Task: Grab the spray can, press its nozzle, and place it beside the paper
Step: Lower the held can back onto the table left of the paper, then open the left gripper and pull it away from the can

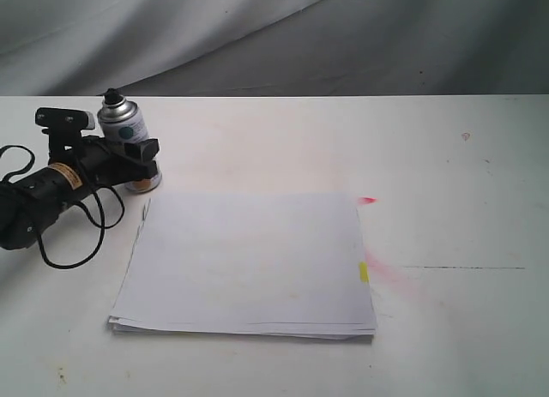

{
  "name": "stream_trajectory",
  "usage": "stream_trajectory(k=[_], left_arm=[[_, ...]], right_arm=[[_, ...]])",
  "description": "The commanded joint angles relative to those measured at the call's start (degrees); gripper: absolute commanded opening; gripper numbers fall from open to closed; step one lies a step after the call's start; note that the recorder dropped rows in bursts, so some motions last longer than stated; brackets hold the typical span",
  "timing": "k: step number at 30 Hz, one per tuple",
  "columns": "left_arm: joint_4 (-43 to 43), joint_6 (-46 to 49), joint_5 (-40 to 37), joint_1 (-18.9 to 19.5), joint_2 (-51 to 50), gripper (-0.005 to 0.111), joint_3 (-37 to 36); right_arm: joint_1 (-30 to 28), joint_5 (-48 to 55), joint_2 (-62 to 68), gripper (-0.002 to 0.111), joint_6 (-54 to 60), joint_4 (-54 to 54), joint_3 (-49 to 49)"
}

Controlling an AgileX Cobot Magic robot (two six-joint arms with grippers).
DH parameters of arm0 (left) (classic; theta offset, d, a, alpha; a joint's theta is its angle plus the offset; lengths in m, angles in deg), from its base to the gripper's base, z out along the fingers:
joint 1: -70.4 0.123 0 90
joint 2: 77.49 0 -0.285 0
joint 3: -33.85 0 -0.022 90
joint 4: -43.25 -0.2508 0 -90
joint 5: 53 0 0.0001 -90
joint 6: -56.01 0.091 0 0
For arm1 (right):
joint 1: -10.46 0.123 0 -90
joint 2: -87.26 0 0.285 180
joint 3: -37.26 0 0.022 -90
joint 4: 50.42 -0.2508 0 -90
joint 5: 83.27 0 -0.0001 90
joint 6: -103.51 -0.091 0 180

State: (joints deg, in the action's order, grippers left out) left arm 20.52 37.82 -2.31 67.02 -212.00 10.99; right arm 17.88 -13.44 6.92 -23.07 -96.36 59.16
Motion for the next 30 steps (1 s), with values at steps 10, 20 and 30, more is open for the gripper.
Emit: stream_trajectory(k=[10,20,30], left_arm=[[-2.6,-2.8,1.3,-0.2,0.6,0.000,0.3],[-2.6,-2.9,1.3,-0.2,0.6,0.030,0.3],[-4.5,-9.2,-7.2,-0.2,1.7,0.095,0.3]], right_arm=[[0.0,0.1,-0.1,0.000,0.1,-0.3,0.0],[0.0,0.1,-0.1,0.000,0.1,-0.9,0.0],[0.0,0.1,-0.1,0.000,0.1,-1.0,0.0]])
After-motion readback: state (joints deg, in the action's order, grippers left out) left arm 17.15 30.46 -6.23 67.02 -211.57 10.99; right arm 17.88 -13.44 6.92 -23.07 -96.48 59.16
